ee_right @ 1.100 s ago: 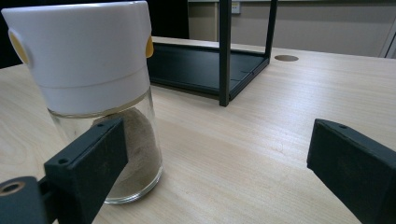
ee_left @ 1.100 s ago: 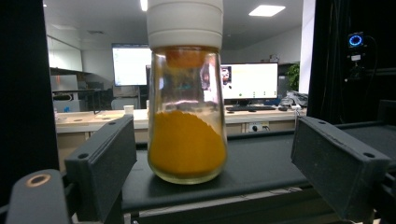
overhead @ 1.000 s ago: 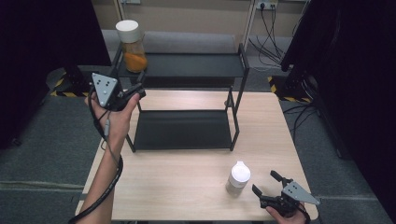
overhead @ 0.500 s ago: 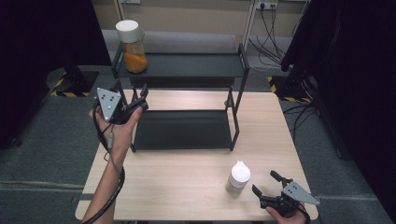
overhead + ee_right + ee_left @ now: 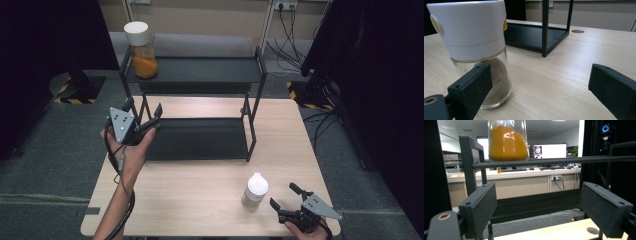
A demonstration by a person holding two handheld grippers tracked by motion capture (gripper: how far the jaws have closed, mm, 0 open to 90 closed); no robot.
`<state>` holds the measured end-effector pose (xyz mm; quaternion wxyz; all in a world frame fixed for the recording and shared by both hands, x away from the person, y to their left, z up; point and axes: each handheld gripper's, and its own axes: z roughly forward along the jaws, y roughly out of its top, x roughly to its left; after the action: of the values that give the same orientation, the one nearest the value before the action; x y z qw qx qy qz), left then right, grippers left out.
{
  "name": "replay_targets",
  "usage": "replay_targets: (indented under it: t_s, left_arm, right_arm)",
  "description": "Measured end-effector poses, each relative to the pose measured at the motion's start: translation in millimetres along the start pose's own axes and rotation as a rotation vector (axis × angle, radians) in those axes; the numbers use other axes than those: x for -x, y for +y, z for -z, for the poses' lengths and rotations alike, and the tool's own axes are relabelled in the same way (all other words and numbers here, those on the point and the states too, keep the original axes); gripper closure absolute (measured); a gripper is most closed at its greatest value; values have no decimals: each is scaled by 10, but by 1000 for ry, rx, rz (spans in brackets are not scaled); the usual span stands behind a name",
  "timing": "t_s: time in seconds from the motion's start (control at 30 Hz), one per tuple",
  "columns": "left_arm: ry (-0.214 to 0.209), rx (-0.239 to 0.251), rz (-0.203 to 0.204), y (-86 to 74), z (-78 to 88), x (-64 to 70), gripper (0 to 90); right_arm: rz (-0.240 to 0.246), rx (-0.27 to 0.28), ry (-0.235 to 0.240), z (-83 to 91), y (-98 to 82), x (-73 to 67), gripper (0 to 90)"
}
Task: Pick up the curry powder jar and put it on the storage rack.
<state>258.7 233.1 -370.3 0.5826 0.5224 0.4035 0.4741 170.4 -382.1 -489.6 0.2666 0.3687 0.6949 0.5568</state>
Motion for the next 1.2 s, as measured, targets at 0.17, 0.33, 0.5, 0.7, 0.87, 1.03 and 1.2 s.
replay_targets:
  t_s: [0.17,0.33,0.5,0.7,0.87,1.03,1.2]
  left_arm:
    - [-5,-6,-1,-73,71,23,134]
    - [-10,-12,6,-146,125,38,134]
    - [-17,-23,16,-242,185,51,133]
    - [-23,-42,18,-362,277,84,132]
    - [-29,-62,20,-465,354,106,131]
    - [-31,-64,34,-539,416,112,130]
    - [-34,-70,49,-657,500,115,129]
  right_arm:
    - [2,-1,1,-2,2,0,57]
    - [2,0,0,-1,0,-1,57]
    - [2,1,1,0,-1,-1,57]
    - [3,0,2,-1,-1,2,57]
    - [3,-1,2,-2,2,1,57]
    - [4,0,3,-1,-1,2,57]
    - [5,-2,2,-2,3,-1,56]
